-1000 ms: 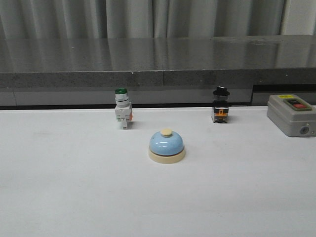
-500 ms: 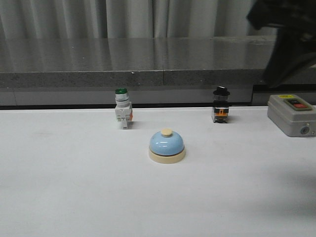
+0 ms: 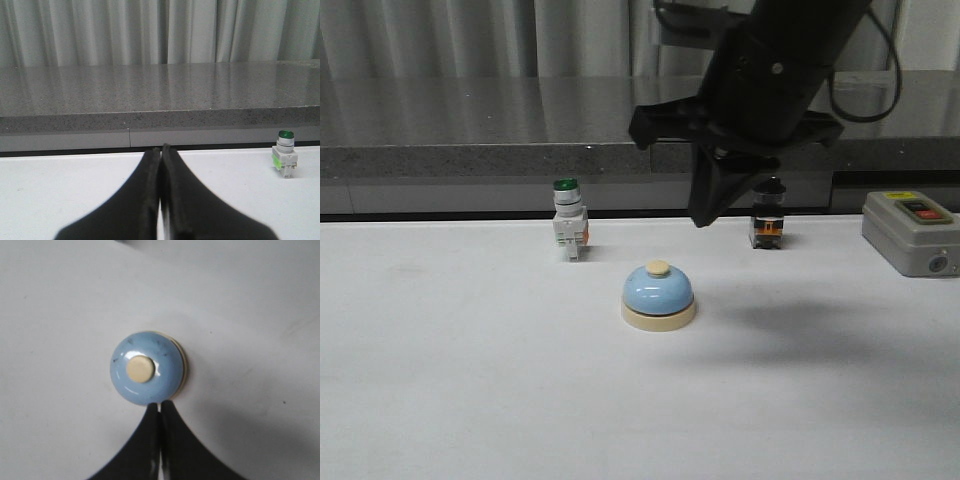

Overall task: Place and press bell with both arms
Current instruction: 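Move the closed right gripper over the bell's top button, then press down on the bell button with the right gripper tips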

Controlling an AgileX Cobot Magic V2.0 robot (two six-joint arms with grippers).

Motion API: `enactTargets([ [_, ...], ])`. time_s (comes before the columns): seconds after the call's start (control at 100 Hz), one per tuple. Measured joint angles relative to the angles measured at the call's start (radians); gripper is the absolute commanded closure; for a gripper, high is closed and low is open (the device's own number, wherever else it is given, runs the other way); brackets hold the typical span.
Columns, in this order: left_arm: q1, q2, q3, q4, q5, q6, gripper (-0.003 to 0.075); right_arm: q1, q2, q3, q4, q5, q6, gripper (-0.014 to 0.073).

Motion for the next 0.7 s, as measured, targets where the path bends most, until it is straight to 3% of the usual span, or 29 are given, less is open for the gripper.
enactTargets([
  [0.28,0.000,0.000,0.000,0.000,0.000,0.000,0.0741,0.010,0.121,-0.103,0.002,0.010,0.000,0.0654],
  [0.7,0.000,0.000,0.000,0.000,0.000,0.000,0.0741,0.019,0.177,-0.114,0.008,0.010,-0.002,0.0654],
])
